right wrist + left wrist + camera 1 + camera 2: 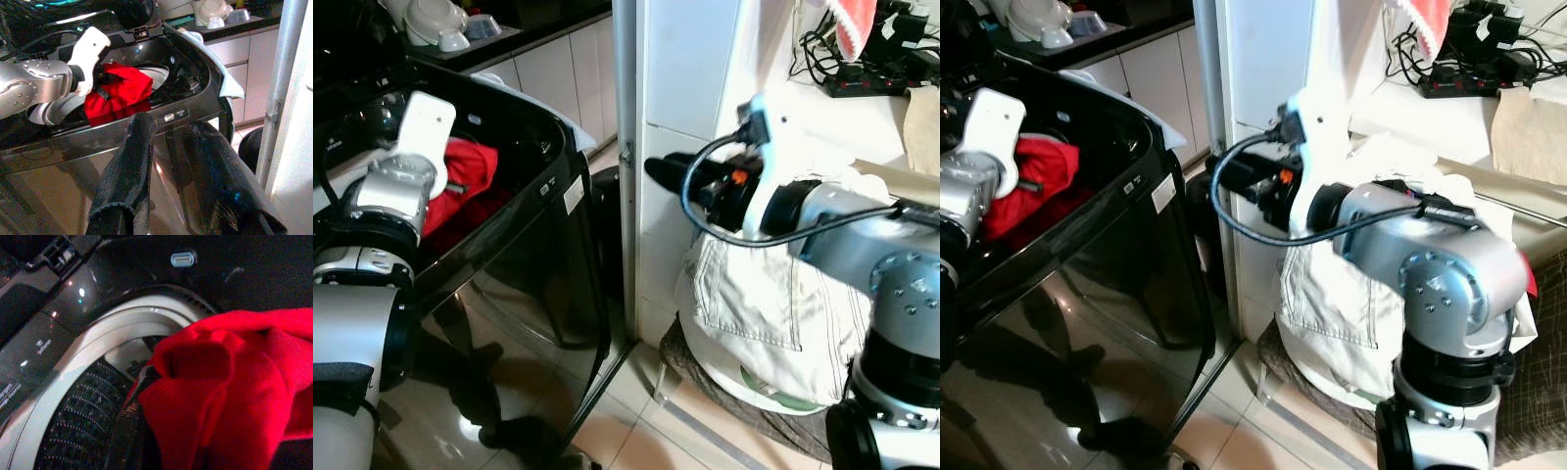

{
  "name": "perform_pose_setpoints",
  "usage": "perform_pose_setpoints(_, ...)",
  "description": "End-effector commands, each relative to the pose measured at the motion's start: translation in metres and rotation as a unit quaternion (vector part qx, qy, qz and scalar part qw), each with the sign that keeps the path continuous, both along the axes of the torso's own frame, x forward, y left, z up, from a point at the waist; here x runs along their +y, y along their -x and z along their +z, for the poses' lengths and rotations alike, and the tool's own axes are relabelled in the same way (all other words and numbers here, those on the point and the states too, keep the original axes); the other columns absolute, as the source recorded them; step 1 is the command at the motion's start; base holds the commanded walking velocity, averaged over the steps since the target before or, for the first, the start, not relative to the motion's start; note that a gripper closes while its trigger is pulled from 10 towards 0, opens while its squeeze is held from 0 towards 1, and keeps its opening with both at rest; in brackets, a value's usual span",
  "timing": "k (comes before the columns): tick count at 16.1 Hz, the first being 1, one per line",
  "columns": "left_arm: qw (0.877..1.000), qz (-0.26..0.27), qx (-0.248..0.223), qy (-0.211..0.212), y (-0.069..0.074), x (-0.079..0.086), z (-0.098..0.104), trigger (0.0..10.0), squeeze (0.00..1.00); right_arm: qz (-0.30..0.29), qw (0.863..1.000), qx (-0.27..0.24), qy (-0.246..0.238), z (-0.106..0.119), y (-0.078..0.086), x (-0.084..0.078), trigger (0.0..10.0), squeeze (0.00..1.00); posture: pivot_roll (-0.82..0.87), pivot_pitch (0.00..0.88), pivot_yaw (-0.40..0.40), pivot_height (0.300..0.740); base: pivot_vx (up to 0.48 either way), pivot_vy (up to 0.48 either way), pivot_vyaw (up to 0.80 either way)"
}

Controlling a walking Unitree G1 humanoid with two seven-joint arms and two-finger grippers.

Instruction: Clothes washing

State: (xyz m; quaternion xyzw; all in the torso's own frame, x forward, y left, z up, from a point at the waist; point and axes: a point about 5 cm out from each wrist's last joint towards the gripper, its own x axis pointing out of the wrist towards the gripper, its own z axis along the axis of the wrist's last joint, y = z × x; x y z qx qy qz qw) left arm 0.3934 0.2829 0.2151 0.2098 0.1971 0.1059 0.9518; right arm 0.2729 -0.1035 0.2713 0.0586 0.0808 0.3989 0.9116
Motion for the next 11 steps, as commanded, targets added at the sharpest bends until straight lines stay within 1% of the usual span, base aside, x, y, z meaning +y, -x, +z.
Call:
perform_pose_setpoints(1, 1.0, 0.008, -0.016, 0.006, -0.0006, 0.0054, 0.0127, 10.0, 1.0, 0.001, 1.0, -0.018, 0.0, 0.0042, 0.0032, 0.0018, 10.0, 0.0, -0.08, 0.0, 0.086, 0.74, 0.0, 0.0, 0.0)
perform_pose_setpoints(3, 1.0, 0.008, -0.006, 0.012, -0.0005, 0.0072, 0.0135, 10.0, 1.0, -0.001, 1.0, -0.019, -0.002, 0.0044, 0.0031, 0.0019, 10.0, 0.0, -0.08, 0.0, 0.081, 0.74, 0.0, 0.0, 0.0)
perform_pose_setpoints(6, 0.999, 0.005, -0.003, 0.037, -0.0003, 0.0066, 0.0114, 10.0, 1.0, -0.003, 1.0, -0.017, -0.002, 0.004, 0.0016, 0.0017, 10.0, 0.0, -0.07, 0.0, 0.078, 0.74, 0.0, 0.0, 0.0)
perform_pose_setpoints(8, 0.999, 0.006, -0.003, 0.034, 0.0001, 0.0079, 0.0112, 10.0, 1.0, -0.004, 1.0, -0.016, -0.001, 0.0035, 0.001, 0.0015, 10.0, 0.0, -0.08, 0.0, 0.076, 0.74, 0.0, 0.0, 0.0)
perform_pose_setpoints(9, 1.0, 0.009, -0.002, 0.025, 0.0006, 0.01, 0.0122, 10.0, 1.0, -0.005, 1.0, -0.015, -0.002, 0.0035, 0.0007, 0.0012, 10.0, 0.0, -0.08, 0.0, 0.077, 0.74, 0.0, 0.0, 0.0)
perform_pose_setpoints(11, 1.0, 0.009, -0.001, 0.028, 0.0014, 0.0124, 0.0127, 10.0, 1.0, -0.015, 1.0, -0.01, -0.007, 0.0036, -0.0018, -0.0024, 10.0, 0.0, -0.08, 0.0, 0.08, 0.74, 0.0, 0.0, 0.0)
